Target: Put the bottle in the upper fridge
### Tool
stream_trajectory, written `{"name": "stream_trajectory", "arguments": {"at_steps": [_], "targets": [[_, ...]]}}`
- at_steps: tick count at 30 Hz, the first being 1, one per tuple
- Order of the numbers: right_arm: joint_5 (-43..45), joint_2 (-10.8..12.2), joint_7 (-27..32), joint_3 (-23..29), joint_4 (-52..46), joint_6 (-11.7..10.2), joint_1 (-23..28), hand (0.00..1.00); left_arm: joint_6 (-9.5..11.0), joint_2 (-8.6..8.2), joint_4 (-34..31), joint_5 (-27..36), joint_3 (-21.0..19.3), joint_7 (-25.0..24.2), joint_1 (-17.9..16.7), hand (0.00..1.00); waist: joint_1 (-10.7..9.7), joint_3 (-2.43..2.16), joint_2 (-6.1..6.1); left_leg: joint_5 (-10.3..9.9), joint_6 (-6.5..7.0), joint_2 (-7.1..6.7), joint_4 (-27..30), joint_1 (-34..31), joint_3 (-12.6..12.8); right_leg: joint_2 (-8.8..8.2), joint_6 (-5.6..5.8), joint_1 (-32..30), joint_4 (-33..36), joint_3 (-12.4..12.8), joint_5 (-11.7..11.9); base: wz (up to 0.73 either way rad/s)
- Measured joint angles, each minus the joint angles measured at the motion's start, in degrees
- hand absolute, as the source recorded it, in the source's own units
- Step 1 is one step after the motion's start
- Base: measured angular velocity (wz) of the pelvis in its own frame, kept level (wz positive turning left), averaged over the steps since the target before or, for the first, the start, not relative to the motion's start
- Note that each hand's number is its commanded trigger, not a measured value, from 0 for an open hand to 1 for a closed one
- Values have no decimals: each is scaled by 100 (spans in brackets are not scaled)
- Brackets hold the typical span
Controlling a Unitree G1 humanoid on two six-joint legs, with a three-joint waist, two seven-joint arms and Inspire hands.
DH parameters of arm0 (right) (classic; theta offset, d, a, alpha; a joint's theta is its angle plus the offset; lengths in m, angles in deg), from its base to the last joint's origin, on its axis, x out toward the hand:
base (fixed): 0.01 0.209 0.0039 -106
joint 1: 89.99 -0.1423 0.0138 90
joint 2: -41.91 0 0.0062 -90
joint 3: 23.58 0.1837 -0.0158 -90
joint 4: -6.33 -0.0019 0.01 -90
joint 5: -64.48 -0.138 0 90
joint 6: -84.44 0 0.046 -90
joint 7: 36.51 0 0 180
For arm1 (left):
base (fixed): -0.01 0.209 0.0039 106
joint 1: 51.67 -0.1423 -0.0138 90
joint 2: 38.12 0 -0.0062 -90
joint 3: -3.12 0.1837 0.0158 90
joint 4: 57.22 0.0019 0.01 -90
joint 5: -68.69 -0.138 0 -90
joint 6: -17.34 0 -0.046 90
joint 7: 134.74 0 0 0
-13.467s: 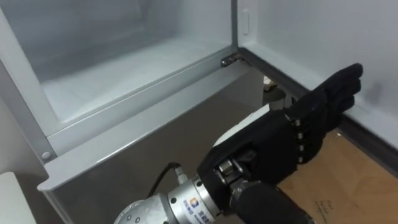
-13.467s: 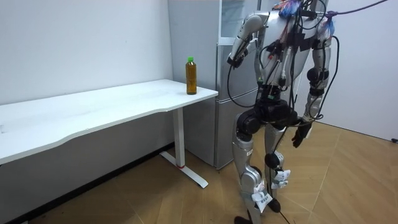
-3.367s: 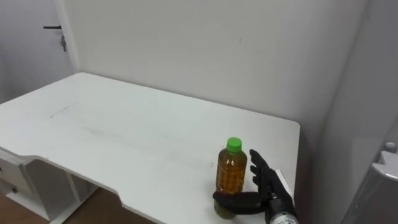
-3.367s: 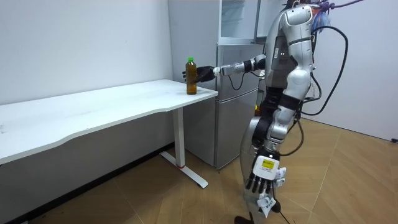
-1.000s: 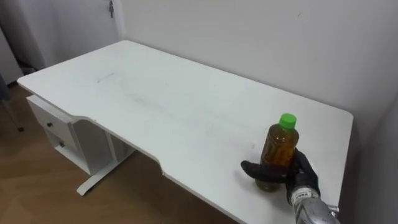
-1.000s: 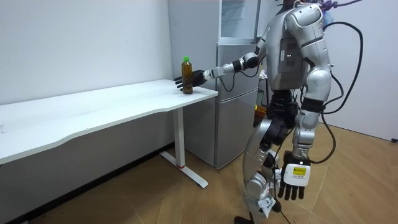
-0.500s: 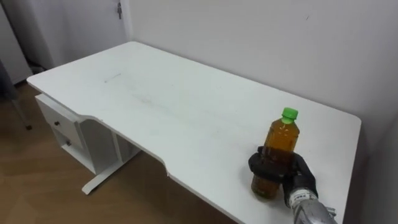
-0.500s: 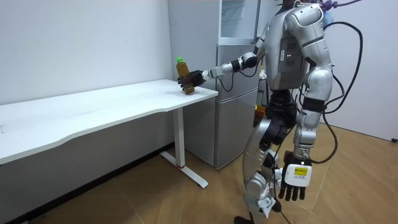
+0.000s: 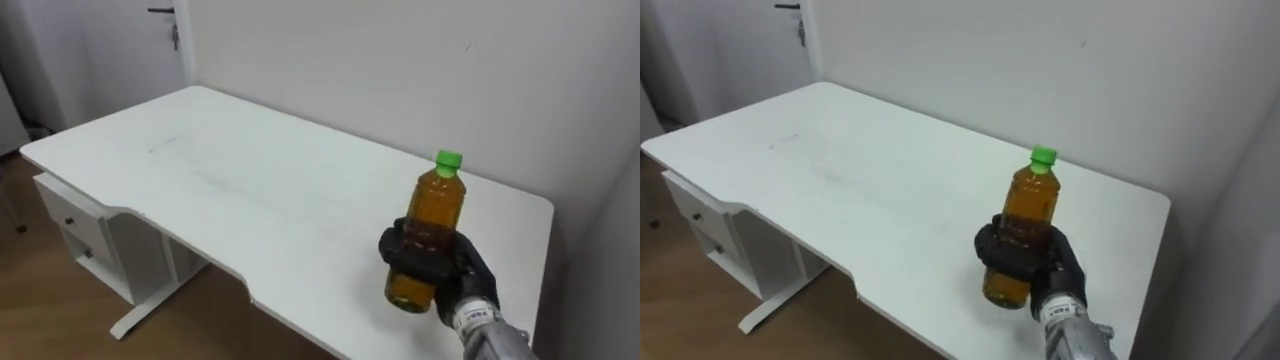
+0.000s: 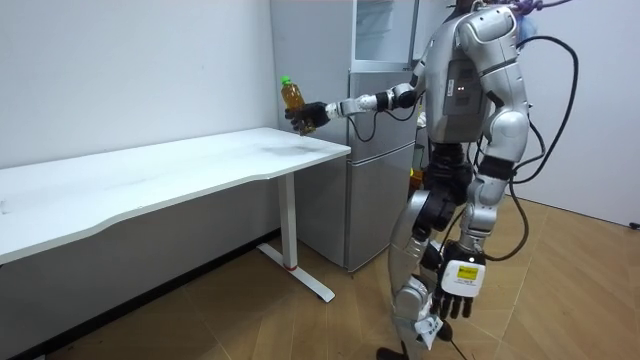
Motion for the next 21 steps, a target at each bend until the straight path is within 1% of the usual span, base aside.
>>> {"name": "stream_trajectory", "arguments": {"at_steps": [1, 3, 5, 6, 8, 9, 10, 11, 12, 13, 14, 15, 18, 19, 21], "targets": [[113, -7, -126, 1, -232, 8, 156, 100, 9, -3, 11, -1, -21, -2, 0, 0, -47, -19, 28, 0, 0, 22, -37, 47, 82, 10, -3, -7, -2, 96, 5, -28], [253, -53, -283, 1, -541, 31, 307, 100, 23, -23, 65, -2, -187, -5, 0, 0, -153, -33, 60, 1, -1, 47, -114, 117, 179, 26, -17, -12, -1, 186, 16, -30], [382, -252, -419, 6, -985, 111, 453, 100, 25, -23, 137, 5, -354, -5, -5, 0, -259, -39, 67, 3, -2, 73, -223, 227, 322, 29, -20, -14, 37, 294, 18, -27], [398, -292, -444, 7, -1081, 130, 465, 100, 25, -21, 158, 8, -383, -5, -2, 0, -325, -39, 65, 3, -3, 76, -241, 255, 341, 29, -20, -14, 47, 312, 18, -27], [582, -389, -536, 23, -1459, 135, 526, 100, 25, -23, 198, 9, -382, -6, -3, 0, -474, -43, 59, 6, -5, 93, -298, 381, 495, 37, -20, -32, 70, 476, 18, -33], [645, -412, -586, 23, -1552, 135, 540, 100, 28, -23, 199, 8, -381, -6, -3, 0, -499, -44, 57, 6, -5, 96, -298, 395, 523, 41, -20, -33, 71, 512, 18, -35], [703, -475, -707, 26, -1721, 135, 551, 100, 50, -24, 199, 7, -386, -6, 4, 0, -580, -52, 45, 5, -5, 102, -316, 423, 587, 48, -21, -53, 74, 589, 19, -23], [808, -522, -839, 54, -1860, 135, 552, 100, 111, -25, 201, -3, -402, -9, 6, 0, -686, -61, 18, 5, -5, 102, -371, 451, 611, 49, -21, -62, 74, 608, 19, -23], [833, -551, -905, 73, -1916, 135, 551, 100, 130, -25, 204, -3, -404, -10, 11, 0, -710, -64, 3, 5, -5, 104, -401, 479, 640, 55, -21, -65, 74, 637, 19, -18], [845, -645, -1007, 87, -2037, 142, 552, 100, 186, -23, 207, 1, -409, -14, 13, 0, -786, -79, -22, 5, -5, 109, -403, 502, 673, 60, -21, -58, 70, 671, 20, -12], [848, -707, -1130, 183, -2168, 168, 552, 100, 214, -13, 208, 6, -435, -32, 22, 0, -881, -78, -39, 5, -5, 108, -408, 532, 675, 60, -20, -32, 67, 667, 21, -8], [852, -723, -1171, 236, -2250, 199, 552, 100, 217, -7, 211, 4, -459, -51, 29, 0, -916, -75, -45, 4, -5, 108, -414, 549, 681, 60, -20, -17, 64, 668, 21, 0], [933, -758, -1260, 510, -2570, 204, 551, 100, 217, 19, 303, -7, -513, -110, 80, 0, -1014, -75, -66, 2, -6, 115, -421, 581, 727, 62, -20, -13, 57, 665, 21, -8], [1089, -824, -1271, 586, -2678, 205, 551, 100, 212, 21, 315, -41, -513, -116, 82, 0, -1089, -74, -69, 0, -6, 114, -424, 573, 725, 62, -19, -14, 56, 660, 21, 0], [1243, -899, -1382, 712, -2786, 232, 552, 100, 203, 21, 315, -57, -515, -118, 79, 0, -1132, -72, -73, -1, -7, 116, -434, 573, 730, 65, -19, -19, 56, 663, 21, 0]]}}
